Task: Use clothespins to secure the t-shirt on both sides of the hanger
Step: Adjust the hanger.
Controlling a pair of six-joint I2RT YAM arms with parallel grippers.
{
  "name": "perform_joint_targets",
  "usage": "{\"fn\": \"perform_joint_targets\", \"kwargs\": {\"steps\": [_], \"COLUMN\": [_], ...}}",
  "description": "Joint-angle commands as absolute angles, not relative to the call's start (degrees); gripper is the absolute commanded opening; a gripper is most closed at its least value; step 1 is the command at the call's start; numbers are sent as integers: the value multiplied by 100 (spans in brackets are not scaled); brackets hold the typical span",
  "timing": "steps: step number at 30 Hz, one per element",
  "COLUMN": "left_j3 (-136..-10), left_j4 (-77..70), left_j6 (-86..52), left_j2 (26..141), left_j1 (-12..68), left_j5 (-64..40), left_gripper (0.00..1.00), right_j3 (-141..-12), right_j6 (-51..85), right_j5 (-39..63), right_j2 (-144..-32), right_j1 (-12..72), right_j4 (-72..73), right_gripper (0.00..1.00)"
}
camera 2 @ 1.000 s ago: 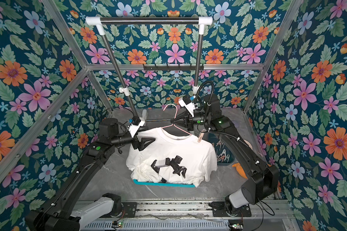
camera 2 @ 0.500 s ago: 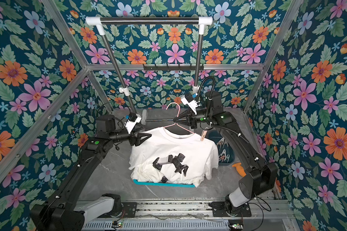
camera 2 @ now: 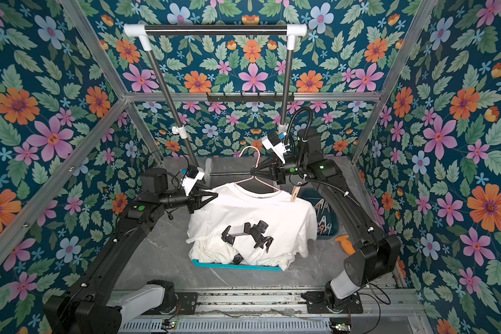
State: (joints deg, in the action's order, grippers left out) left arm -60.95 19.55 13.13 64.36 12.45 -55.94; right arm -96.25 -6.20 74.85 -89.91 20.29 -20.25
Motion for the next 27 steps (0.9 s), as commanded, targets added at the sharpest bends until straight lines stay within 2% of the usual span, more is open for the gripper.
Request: {"fn": "perform_joint_targets", "kwargs": {"steps": [1,6,7,11,13,18,19,27], "left_j3": [-6067,-5989,-5970,-5827,-5757,-5729,-5722,-5543], "left_j4": [1816,1627,1582,1359,1257,1290,1301,1292], "left_j6": [1191,1023,977,839,796,869,870,903], "left_j2": [6367,6264,6235,6118,6057,5930,5884,5603], "left_j1": [1246,1243,1245,1248,1241,1248,1248,1244], "left_j5": [-5673,-5603,-5569,-5387,-5303,-5168,-5082,-4713], "left_gripper": [24,4,3,0,0,0,0,0], "right_j3": [-9721,-9544,-9483,-9229,-9114,-9088,-9098,-8376], "right_j6": [-615,-478,-405,-51,87,226,238,475], "right_j5": [7726,7447,7367,7130,6923,6064,5790,3639], "right_j2": [-9034,-8966,-8949,-8879,-8827,-8641,-8574,-7593], "right_j1": [2032,2030,2035,2032,2036,2030,2036,1958], "right_j4": [-1863,-1686,-1596,-1137,-944,-1094,-1189,-1367], "right_gripper": [0,1,6,34,55,97,99,99]}}
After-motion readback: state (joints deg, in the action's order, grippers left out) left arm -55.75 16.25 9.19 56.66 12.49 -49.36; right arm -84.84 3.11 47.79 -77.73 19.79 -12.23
